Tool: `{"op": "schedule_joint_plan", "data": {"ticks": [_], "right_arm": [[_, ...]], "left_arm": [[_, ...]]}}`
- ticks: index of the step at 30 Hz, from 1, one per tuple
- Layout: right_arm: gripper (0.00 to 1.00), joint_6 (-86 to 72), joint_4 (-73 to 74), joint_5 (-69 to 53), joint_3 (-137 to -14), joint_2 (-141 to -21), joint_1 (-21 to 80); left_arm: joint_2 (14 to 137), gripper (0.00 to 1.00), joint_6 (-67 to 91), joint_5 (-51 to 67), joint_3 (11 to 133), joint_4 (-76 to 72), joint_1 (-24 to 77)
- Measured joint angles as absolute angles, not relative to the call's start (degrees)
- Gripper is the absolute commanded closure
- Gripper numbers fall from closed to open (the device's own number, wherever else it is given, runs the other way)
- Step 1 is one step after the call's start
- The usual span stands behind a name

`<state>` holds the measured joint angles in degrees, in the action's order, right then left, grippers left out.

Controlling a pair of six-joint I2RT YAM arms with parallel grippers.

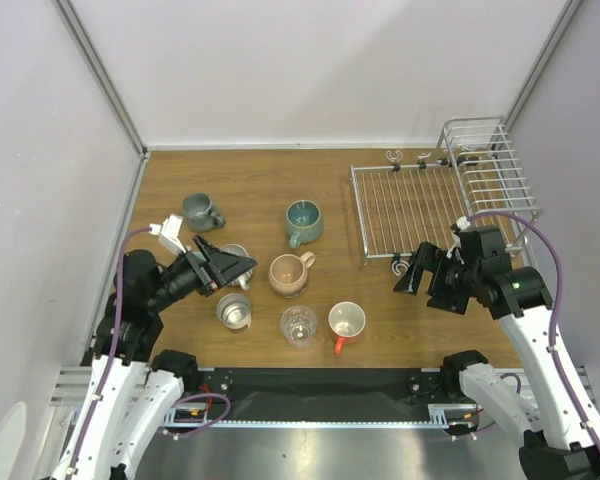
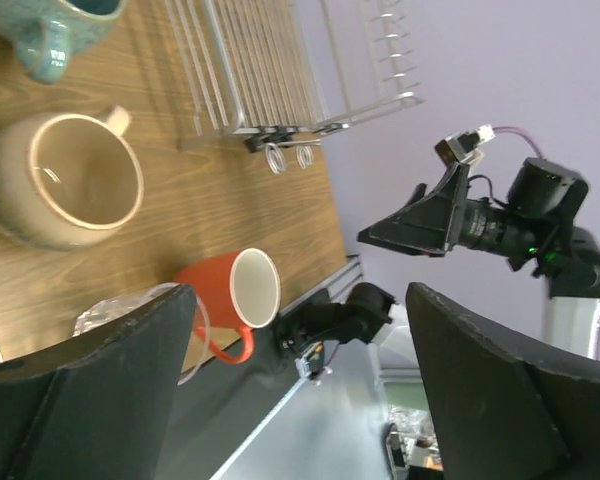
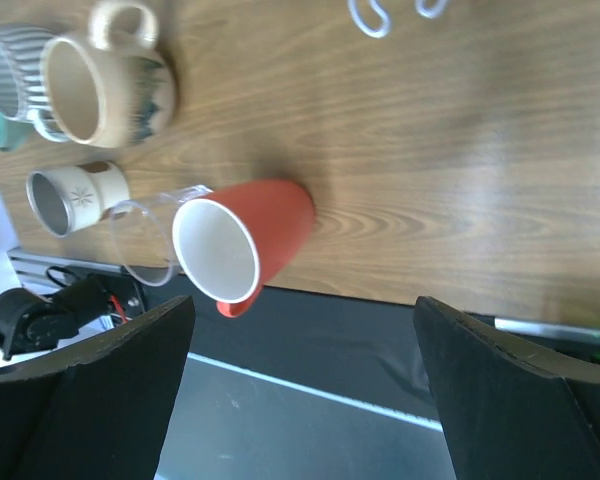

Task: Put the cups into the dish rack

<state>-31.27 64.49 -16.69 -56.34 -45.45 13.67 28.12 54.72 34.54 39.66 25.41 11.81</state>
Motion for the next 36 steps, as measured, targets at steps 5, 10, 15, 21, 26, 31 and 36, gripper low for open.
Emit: {"op": "schedule_joint_plan", "data": {"ticks": [5,10,15,21,26,31,36], "right_arm": [[0.00,-30.70,65.78,-15.99,-56.40,-47.42,13.67],[0.00,-29.71,66.15,-16.10,-57.36,-48.18,13.67],[0.01,-28.62,67.46,-16.05,-60.14,-50.06,13.67],[0.01,-28.34,69.10,-16.32,-62.59,-50.28,13.67],[0.01,-28.40,70.06,-17.04,-63.24,-50.22,13.67],[0.00,-28.42,71.92,-17.28,-64.69,-50.00,13.67],[0.00,-28.42,73.80,-16.93,-67.18,-49.95,13.67]], "left_arm": [[33.17,0.13,49.91,31.33,44.23,29.34,14.20],[48.53,0.12,44.14,19.92,57.36,33.43,25.61],[64.62,0.19,39.48,9.72,69.67,36.75,33.76],[82.06,0.29,33.26,3.20,82.35,40.07,37.65],[95.09,0.32,28.12,0.05,92.09,40.93,38.06],[107.00,0.34,24.25,-1.52,102.89,42.06,38.13],[116.99,0.35,22.85,-3.20,112.64,45.39,38.13]]}}
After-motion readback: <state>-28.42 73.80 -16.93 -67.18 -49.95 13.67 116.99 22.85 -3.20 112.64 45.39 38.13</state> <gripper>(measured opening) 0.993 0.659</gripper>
